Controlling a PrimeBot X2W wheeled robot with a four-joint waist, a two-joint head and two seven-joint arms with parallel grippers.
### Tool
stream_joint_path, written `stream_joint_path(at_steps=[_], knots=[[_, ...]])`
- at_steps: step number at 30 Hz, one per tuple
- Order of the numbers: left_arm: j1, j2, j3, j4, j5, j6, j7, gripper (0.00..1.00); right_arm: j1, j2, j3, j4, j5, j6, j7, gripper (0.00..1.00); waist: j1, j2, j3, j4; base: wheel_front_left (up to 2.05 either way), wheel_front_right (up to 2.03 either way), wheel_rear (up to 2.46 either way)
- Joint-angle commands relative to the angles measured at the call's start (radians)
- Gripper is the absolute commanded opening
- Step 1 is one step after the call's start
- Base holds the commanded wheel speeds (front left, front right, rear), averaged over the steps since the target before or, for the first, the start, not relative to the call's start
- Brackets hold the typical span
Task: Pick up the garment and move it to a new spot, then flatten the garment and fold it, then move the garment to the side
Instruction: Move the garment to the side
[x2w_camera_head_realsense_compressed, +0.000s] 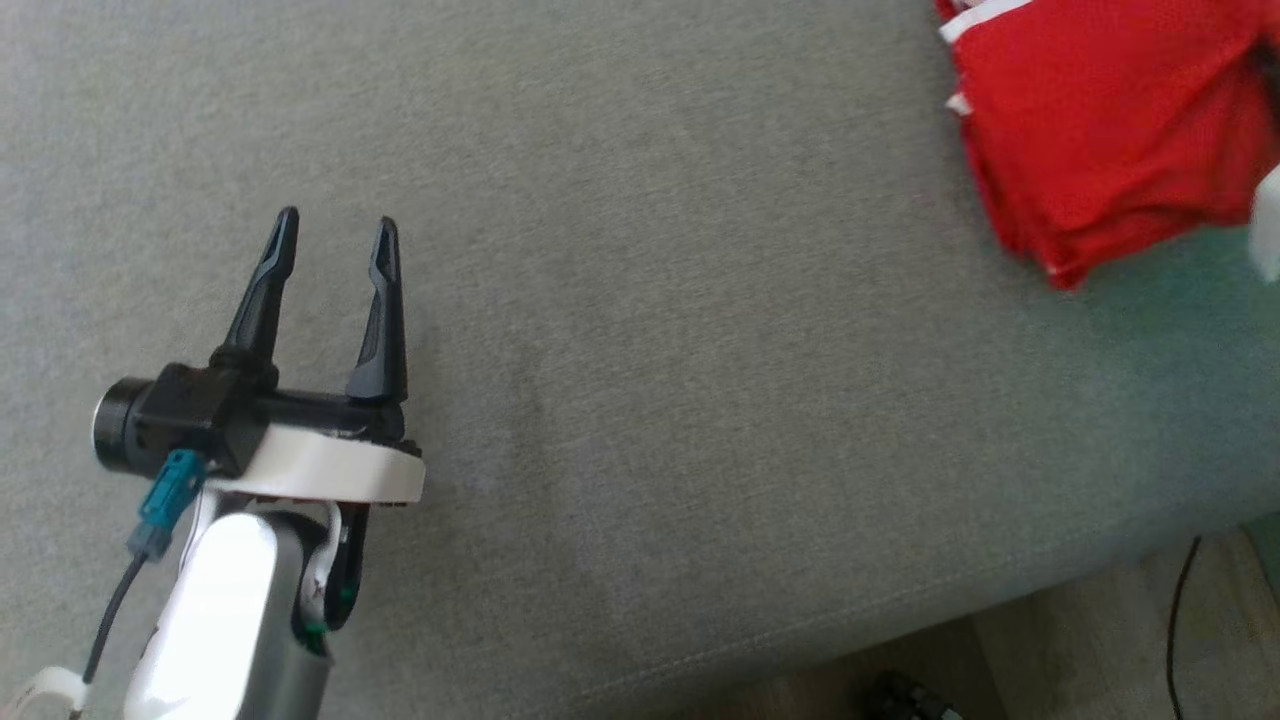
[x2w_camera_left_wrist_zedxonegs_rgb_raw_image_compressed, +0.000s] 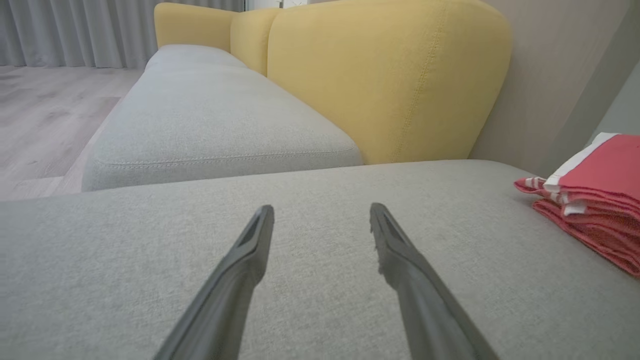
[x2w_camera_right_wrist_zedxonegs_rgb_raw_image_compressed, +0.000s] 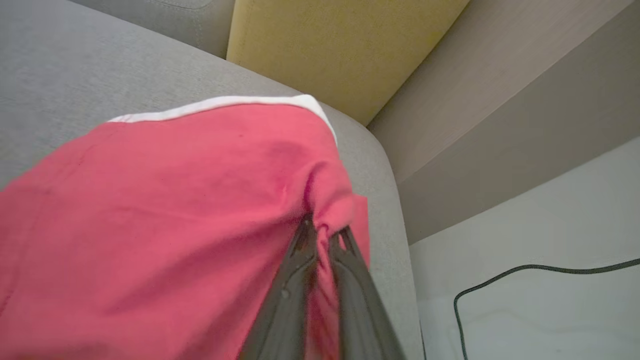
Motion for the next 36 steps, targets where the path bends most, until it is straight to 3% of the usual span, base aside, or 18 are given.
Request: stream_joint_path(at_steps=[1,8,15,16,17,18,23,28,32,36], knots=[[-0.032,0.018,0.028,-0.034,0.005,-0.004,-0.005,1.0,-0.033,-0.042,-0.008,0.004,-0.017,0.007,0.013,0.0,-0.0001,0.0,0.02,0.016,0.0,0.0,0.0],[-0.065,0.019,0.022,-0.033,0.003,-0.012,-0.007,1.0,-0.092,-0.016,-0.082,0.132,-0.063,0.007,0.063,0.0,-0.0001,0.0,0.07,0.051,0.0,0.0,0.0],[-0.083,0.011,0.015,-0.026,0.003,-0.016,-0.011,1.0,-0.079,0.077,-0.238,0.257,-0.133,0.007,0.054,0.0,-0.0001,0.0,0.097,0.068,0.0,0.0,0.0],[-0.084,0.01,0.015,-0.024,0.003,-0.016,-0.011,1.0,-0.075,0.09,-0.256,0.271,-0.136,0.007,0.045,0.24,-0.0001,0.0,0.098,0.068,0.0,0.0,0.0],[-0.084,0.01,0.015,-0.024,0.003,-0.016,-0.011,1.0,-0.075,0.09,-0.256,0.271,-0.136,0.007,0.045,0.24,-0.0001,0.0,0.098,0.068,0.0,0.0,0.0],[-0.085,0.009,0.014,-0.023,0.003,-0.015,-0.011,1.0,-0.07,0.104,-0.276,0.286,-0.138,0.007,0.039,1.0,-0.0001,0.0,0.097,0.067,0.0,0.0,0.0],[-0.076,0.009,0.015,-0.008,0.001,-0.016,-0.012,1.0,-0.03,0.173,-0.396,0.338,-0.145,0.007,0.025,1.0,-0.0001,0.0,0.065,0.057,0.0,0.0,0.0],[-0.051,0.009,0.014,0.01,-0.004,-0.017,-0.013,1.0,0.047,0.228,-0.498,0.31,-0.13,0.007,-0.017,1.0,-0.0001,0.0,0.004,0.051,0.0,0.0,0.0],[-0.019,0.011,0.018,0.02,-0.007,-0.013,-0.013,1.0,0.152,0.291,-0.53,0.18,-0.11,0.007,-0.049,1.0,-0.0001,0.0,-0.056,0.053,0.0,0.0,0.0],[0.022,0.01,0.029,0.023,-0.012,-0.001,-0.013,1.0,0.293,0.365,-0.534,-0.044,-0.097,0.007,-0.068,1.0,-0.0001,0.0,-0.118,0.063,0.0,0.0,0.0]])
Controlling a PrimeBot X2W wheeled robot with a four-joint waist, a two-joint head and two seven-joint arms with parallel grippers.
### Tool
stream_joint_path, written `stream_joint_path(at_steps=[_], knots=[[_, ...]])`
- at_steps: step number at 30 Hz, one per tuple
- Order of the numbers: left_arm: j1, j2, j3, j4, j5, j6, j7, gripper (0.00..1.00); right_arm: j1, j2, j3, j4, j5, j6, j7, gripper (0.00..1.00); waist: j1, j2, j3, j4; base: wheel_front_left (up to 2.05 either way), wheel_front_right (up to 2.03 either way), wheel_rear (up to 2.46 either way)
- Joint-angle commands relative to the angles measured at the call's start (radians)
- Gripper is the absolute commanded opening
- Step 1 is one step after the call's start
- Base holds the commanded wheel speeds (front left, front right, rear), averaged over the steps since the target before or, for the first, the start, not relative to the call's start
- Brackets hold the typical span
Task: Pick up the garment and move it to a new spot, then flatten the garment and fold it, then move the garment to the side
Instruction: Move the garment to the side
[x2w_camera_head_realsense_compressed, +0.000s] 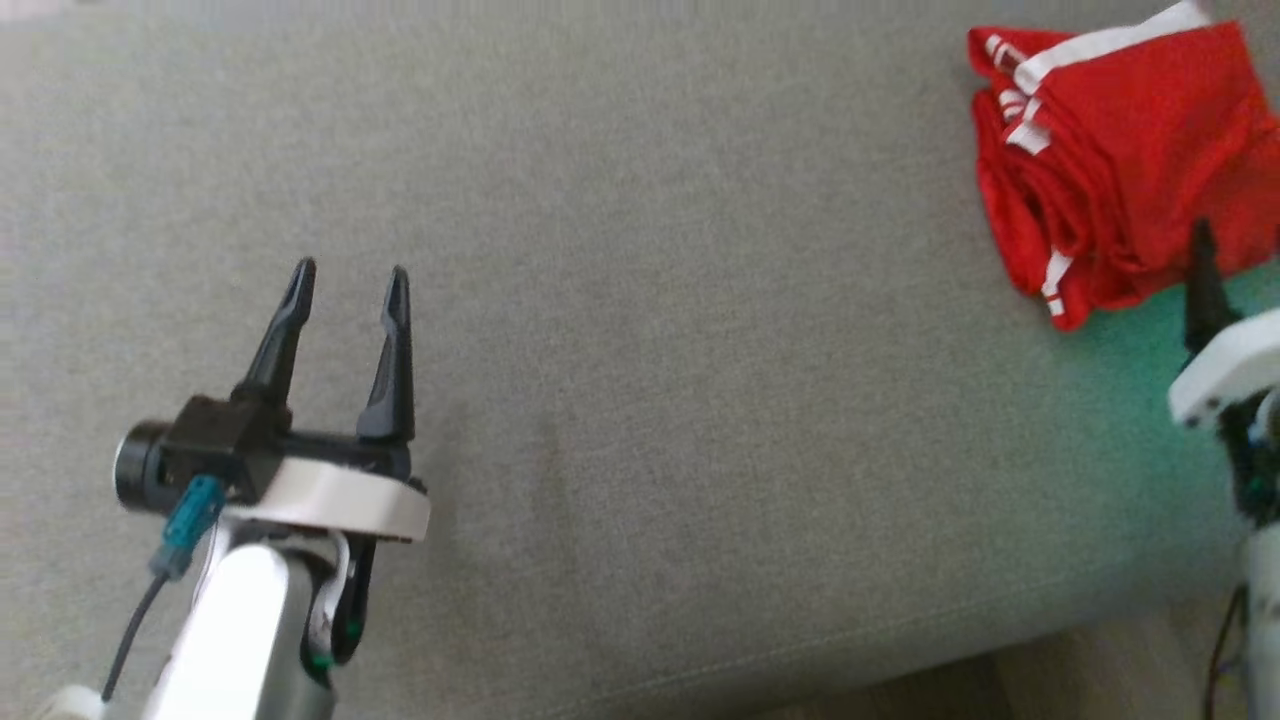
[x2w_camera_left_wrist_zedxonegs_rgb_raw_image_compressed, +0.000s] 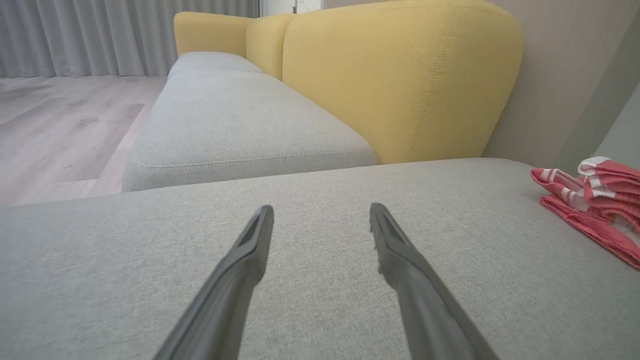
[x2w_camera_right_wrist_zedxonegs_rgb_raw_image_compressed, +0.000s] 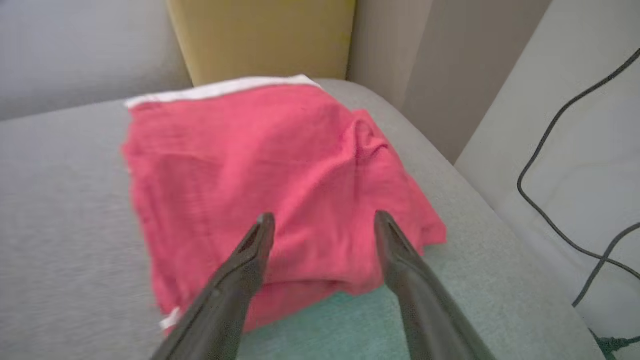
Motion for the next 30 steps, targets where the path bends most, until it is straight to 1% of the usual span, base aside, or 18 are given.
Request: stream_joint_path(at_steps=[1,3,6,8,11,15,21,30], knots=[[-0.003,0.01,0.042,-0.029,-0.005,0.008,-0.008,1.0,0.035,0.004,0.012,-0.083,0.003,0.007,-0.009,1.0,0.0001,0.0,-0.046,0.012,0.0,0.0,0.0],[0.017,0.009,0.046,-0.03,-0.008,0.015,-0.008,1.0,0.1,0.047,0.017,-0.201,-0.002,0.007,-0.01,1.0,0.0001,0.0,-0.071,0.024,0.0,0.0,0.0],[0.044,0.008,0.05,-0.031,-0.014,0.023,-0.008,1.0,0.178,0.107,0.051,-0.341,-0.01,0.007,-0.004,1.0,0.0001,0.0,-0.104,0.05,0.0,0.0,0.0],[0.058,0.011,0.053,-0.029,-0.018,0.026,-0.008,1.0,0.212,0.138,0.086,-0.407,-0.012,0.007,-0.005,1.0,0.0001,0.0,-0.122,0.069,0.0,0.0,0.0],[0.078,0.016,0.055,-0.029,-0.02,0.033,-0.004,1.0,0.242,0.169,0.142,-0.468,-0.014,0.007,-0.022,1.0,0.0001,0.0,-0.147,0.102,0.0,0.0,0.0],[0.107,0.024,0.059,-0.034,-0.022,0.045,0.01,1.0,0.273,0.19,0.202,-0.502,-0.021,0.007,-0.056,1.0,0.0001,0.0,-0.182,0.142,0.0,0.0,0.0],[0.157,0.039,0.077,-0.042,-0.029,0.07,0.027,1.0,0.337,0.199,0.24,-0.515,-0.026,0.007,-0.072,1.0,0.0001,0.0,-0.225,0.183,0.0,0.0,0.0],[0.22,0.05,0.077,-0.063,-0.035,0.082,0.038,1.0,0.425,0.2,0.254,-0.542,-0.006,0.007,-0.075,1.0,0.0001,0.0,-0.28,0.193,0.0,0.0,0.0]])
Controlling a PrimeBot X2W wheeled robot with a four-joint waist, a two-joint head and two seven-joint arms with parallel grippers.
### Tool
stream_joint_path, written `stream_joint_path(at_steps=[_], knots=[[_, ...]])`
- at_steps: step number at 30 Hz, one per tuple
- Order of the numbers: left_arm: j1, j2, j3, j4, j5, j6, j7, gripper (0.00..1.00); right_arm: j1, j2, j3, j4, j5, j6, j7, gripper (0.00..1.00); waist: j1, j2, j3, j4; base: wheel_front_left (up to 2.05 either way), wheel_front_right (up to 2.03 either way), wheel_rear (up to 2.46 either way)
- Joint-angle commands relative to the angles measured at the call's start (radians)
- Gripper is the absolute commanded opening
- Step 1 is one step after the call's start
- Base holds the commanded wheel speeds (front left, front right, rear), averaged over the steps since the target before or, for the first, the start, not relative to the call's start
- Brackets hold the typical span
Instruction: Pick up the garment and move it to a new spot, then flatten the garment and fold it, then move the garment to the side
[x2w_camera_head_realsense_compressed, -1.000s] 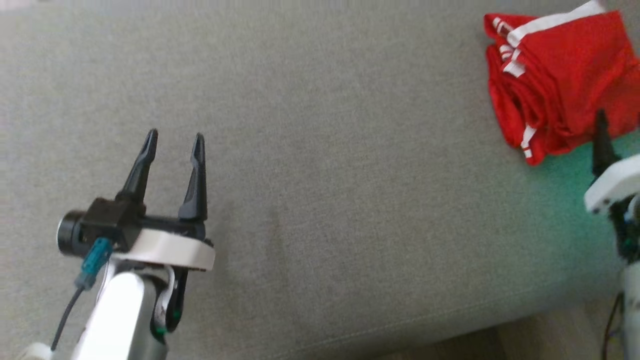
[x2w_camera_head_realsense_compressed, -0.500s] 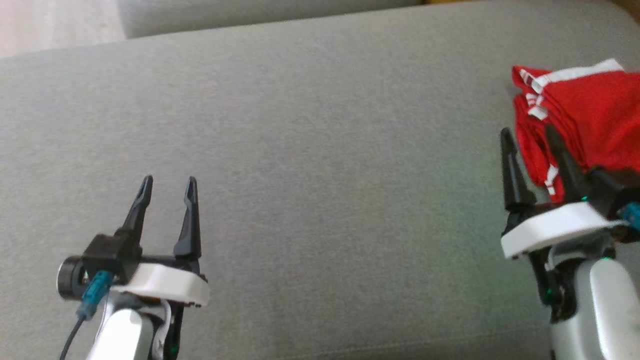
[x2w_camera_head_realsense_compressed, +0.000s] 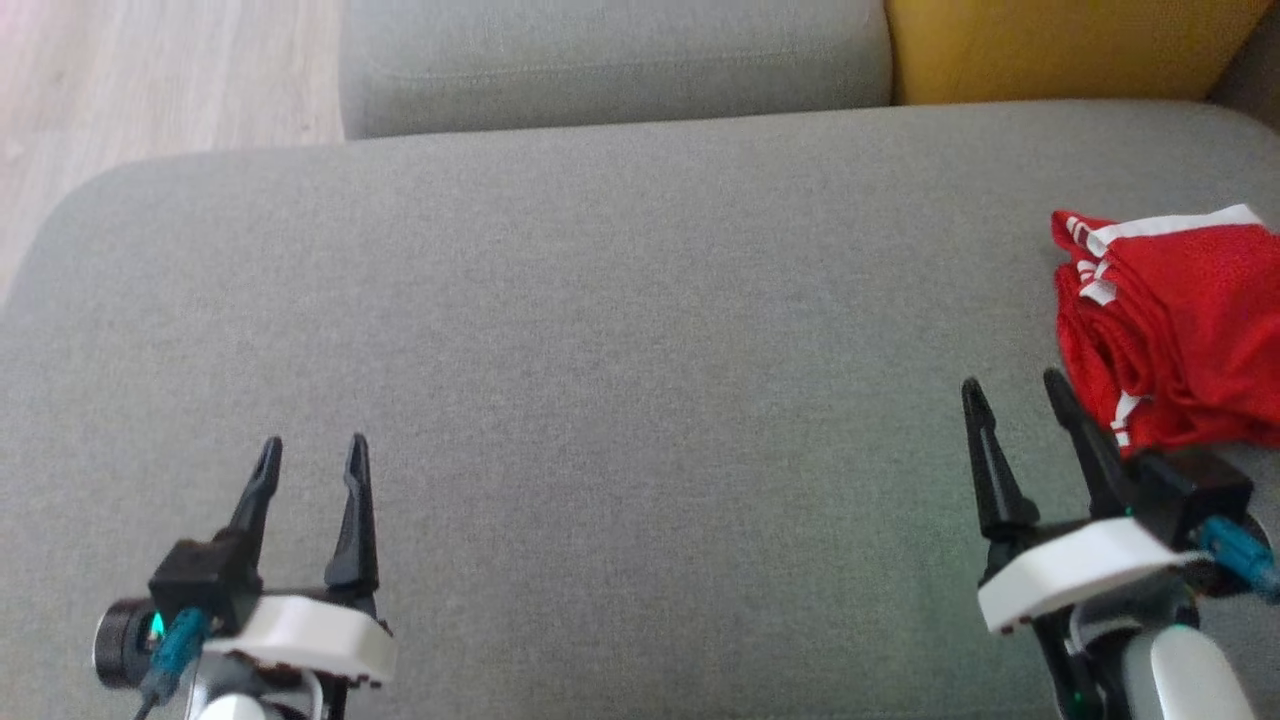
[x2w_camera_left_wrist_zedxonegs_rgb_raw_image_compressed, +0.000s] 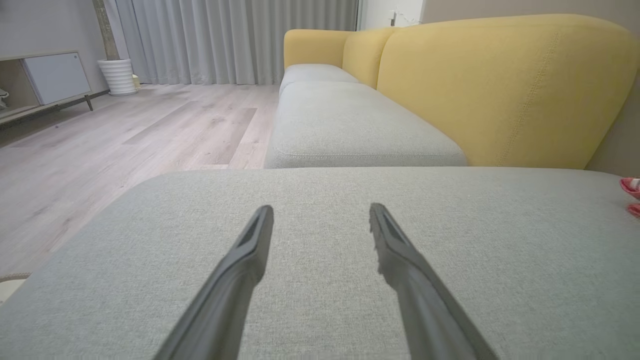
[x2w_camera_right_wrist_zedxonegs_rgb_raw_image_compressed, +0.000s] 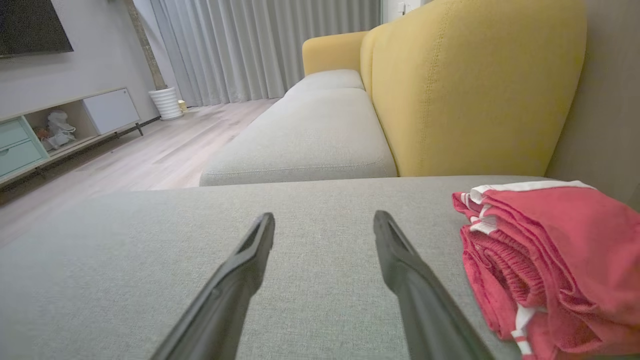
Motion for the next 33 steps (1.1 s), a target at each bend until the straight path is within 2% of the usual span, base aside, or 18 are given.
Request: stream_joint_path(at_steps=[1,15,33], knots=[[-0.023,0.02,0.032,-0.039,0.0,0.006,0.0,1.0,-0.011,-0.001,0.024,-0.044,0.006,0.007,-0.006,1.0,0.0001,0.0,-0.016,-0.001,0.0,0.0,0.0],[0.051,0.031,0.021,-0.076,-0.004,0.026,0.022,1.0,0.07,-0.001,0.015,-0.118,-0.013,0.007,-0.026,1.0,0.0001,0.0,-0.068,-0.01,0.0,0.0,0.0],[0.052,0.04,0.008,-0.067,-0.015,0.028,0.019,1.0,0.09,-0.001,0.009,-0.111,-0.003,0.007,-0.008,1.0,0.0001,0.0,-0.073,-0.012,0.0,0.0,0.0]])
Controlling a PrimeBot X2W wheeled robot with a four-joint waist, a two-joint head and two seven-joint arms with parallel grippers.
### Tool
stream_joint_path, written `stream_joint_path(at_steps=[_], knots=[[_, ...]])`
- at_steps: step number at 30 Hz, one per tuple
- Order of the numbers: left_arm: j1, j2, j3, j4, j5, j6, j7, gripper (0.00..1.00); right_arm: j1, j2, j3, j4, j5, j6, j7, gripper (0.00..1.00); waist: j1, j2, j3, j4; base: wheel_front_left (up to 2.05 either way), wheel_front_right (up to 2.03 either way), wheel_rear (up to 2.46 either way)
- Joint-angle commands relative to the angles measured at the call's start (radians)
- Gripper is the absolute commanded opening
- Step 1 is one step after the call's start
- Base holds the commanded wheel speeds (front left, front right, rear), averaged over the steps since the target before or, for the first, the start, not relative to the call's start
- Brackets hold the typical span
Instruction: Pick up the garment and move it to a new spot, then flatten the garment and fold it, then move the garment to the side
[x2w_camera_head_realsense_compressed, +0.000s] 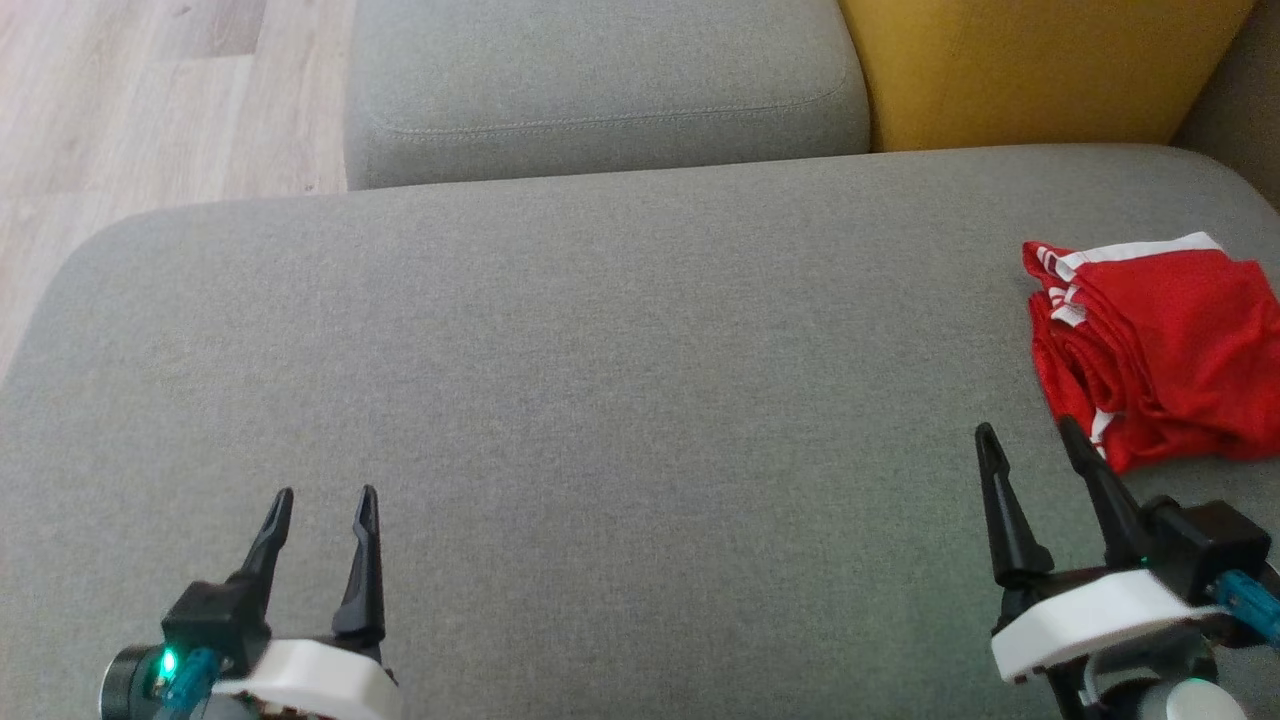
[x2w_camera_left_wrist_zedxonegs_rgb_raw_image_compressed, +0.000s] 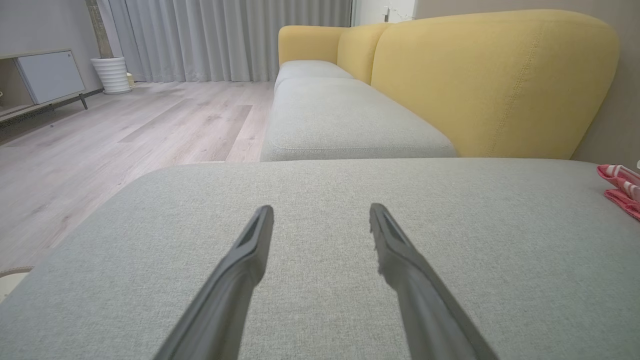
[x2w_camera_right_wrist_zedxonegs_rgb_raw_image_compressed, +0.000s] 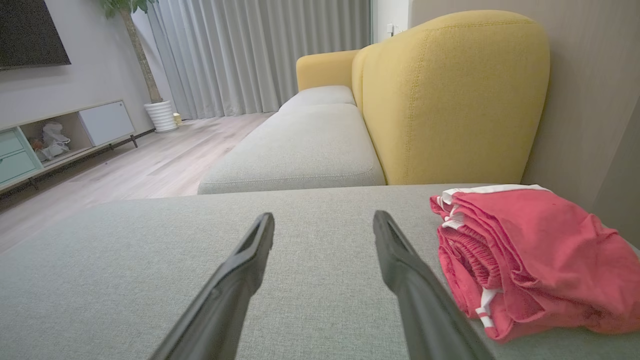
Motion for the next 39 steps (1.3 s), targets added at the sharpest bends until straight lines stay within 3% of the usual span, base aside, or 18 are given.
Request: stream_joint_path(at_steps=[1,17,18,39], knots=[[-0.041,0.021,0.033,-0.025,-0.005,0.002,-0.008,1.0,-0.029,-0.004,0.023,-0.034,0.004,0.007,0.0,1.0,0.0001,0.0,0.0,0.0,0.0,0.0,0.0],[-0.05,0.043,0.02,-0.025,0.015,0.013,-0.009,1.0,-0.031,-0.004,0.034,-0.033,0.003,0.007,0.004,1.0,0.0001,0.0,0.006,0.003,0.0,0.0,0.0],[-0.001,0.021,-0.012,0.012,0.011,0.009,0.0,0.0,0.0,0.0,0.007,0.003,0.0,0.0,0.0,0.0,0.0001,0.0,0.006,0.003,0.0,0.0,0.0],[-0.033,-0.006,0.026,0.072,-0.208,-0.038,0.035,0.0,-0.032,-0.014,0.006,0.084,0.238,0.001,-0.009,0.0,0.0001,0.0,0.01,0.004,0.0,0.0,0.0]])
